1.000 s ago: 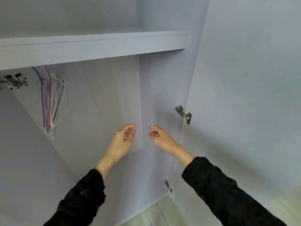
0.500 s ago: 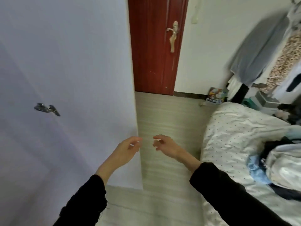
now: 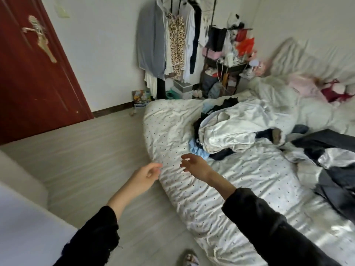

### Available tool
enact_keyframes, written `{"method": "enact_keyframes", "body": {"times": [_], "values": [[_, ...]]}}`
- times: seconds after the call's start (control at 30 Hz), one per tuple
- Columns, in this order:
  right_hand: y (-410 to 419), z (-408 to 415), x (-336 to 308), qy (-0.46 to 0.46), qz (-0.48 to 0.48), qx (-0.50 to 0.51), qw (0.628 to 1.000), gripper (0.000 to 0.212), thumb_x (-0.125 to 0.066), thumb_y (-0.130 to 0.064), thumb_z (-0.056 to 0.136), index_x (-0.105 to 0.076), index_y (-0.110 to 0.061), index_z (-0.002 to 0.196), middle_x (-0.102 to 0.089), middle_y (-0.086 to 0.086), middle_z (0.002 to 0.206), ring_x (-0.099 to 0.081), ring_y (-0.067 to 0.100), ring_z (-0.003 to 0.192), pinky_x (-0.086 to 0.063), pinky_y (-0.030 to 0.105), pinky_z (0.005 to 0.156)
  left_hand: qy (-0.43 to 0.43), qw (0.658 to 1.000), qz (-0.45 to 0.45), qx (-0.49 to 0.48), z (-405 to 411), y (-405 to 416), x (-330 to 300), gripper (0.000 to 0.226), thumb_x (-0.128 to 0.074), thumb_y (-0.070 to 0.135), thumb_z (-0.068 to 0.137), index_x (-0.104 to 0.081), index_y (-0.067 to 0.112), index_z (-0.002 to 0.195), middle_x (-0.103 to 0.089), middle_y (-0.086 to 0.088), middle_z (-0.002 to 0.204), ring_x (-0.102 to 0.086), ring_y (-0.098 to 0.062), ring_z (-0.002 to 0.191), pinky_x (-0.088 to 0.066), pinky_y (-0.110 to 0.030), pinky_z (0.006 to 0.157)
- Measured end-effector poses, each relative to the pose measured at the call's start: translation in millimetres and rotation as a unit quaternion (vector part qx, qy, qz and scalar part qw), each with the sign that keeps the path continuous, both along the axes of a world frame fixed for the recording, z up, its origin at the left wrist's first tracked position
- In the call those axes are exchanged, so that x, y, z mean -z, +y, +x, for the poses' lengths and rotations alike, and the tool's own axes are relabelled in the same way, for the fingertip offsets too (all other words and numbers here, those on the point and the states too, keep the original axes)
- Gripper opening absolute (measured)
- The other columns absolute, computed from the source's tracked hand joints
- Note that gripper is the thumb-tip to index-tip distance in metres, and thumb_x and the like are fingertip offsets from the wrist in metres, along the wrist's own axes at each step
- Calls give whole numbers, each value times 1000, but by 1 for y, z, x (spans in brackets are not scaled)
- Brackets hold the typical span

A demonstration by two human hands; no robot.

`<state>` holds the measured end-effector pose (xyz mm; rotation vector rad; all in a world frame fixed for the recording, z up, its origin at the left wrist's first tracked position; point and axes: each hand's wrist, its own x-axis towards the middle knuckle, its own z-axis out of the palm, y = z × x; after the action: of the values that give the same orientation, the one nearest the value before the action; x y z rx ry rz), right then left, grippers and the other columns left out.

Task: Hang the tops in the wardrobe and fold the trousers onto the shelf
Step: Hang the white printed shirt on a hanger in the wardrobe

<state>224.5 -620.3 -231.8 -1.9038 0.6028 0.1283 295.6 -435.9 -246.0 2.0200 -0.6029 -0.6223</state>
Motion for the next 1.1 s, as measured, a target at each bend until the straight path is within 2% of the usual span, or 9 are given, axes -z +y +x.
{"method": "enact_keyframes", "body": {"times": [0.1, 0.3, 0.43, 0.5, 0.63, 0.77, 0.87, 0.97, 1.1], "values": [[-30, 1, 10, -8, 19, 55, 998, 30, -47, -14, 97, -51, -4, 125, -62, 13, 100, -54, 20, 84, -47, 26, 71, 2, 999, 10, 40, 13, -32, 8, 18, -46, 20, 98, -54, 30, 109, -61, 1, 112, -57, -16, 107, -44, -28, 89], [-109, 35, 35, 1, 7, 111, 994, 30, -48, -14, 96, -53, -6, 125, -64, 14, 109, -60, 30, 98, -44, 29, 78, 4, 995, 21, 100, 62, -112, 34, 17, -46, 19, 98, -54, 30, 109, -59, 0, 118, -55, -16, 115, -45, -26, 92], [-173, 79, 58, 13, -28, 116, 993, 33, -49, -20, 94, -54, -10, 126, -62, 17, 119, -57, 33, 113, -44, 42, 99, -4, 994, 39, 107, 110, -170, 48, 17, -46, 22, 98, -55, 32, 109, -59, 4, 116, -55, -15, 113, -43, -26, 95], [-212, 103, 68, 15, -31, 137, 990, 34, -50, -18, 94, -55, -8, 125, -62, 19, 119, -56, 34, 114, -42, 45, 102, -16, 993, 46, 110, 138, -208, 48, 22, -45, 23, 99, -56, 27, 117, -58, 5, 118, -54, -12, 112, -41, -22, 92], [-300, 150, 75, 44, -49, 177, 982, 32, -48, -17, 94, -55, -9, 125, -63, 19, 117, -58, 35, 111, -42, 41, 100, -6, 991, 71, 117, 193, -296, 52, 25, -43, 23, 99, -56, 24, 121, -57, 10, 115, -52, -7, 108, -39, -17, 85], [-373, 185, 86, 74, -87, 226, 968, 31, -46, -18, 95, -55, -11, 124, -64, 15, 116, -56, 32, 113, -43, 35, 96, 17, 990, 73, 123, 229, -356, 71, 25, -42, 19, 99, -56, 25, 119, -58, 8, 120, -52, -9, 116, -37, -17, 89], [-413, 206, 101, 96, -112, 245, 958, 30, -46, -18, 96, -56, -12, 123, -65, 10, 114, -56, 28, 111, -38, 25, 83, 10, 986, 86, 143, 248, -395, 89, 30, -41, 18, 99, -55, 18, 126, -58, 4, 125, -53, -11, 116, -36, -10, 83], [-440, 226, 121, 124, -141, 263, 947, 36, -50, -27, 95, -52, -12, 127, -63, 9, 118, -55, 27, 113, -40, 29, 88, -6, 982, 86, 166, 269, -435, 105, 31, -40, 14, 99, -52, 13, 128, -57, 3, 123, -52, -7, 110, -35, -1, 76], [-457, 242, 153, 166, -234, 275, 918, 47, -55, -38, 91, -48, -13, 130, -52, 5, 126, -50, 25, 117, -34, 41, 97, -48, 980, 67, 180, 292, -484, 123, 34, -42, 7, 98, -52, 7, 130, -55, -6, 128, -52, -15, 116, -33, -6, 84]]}}
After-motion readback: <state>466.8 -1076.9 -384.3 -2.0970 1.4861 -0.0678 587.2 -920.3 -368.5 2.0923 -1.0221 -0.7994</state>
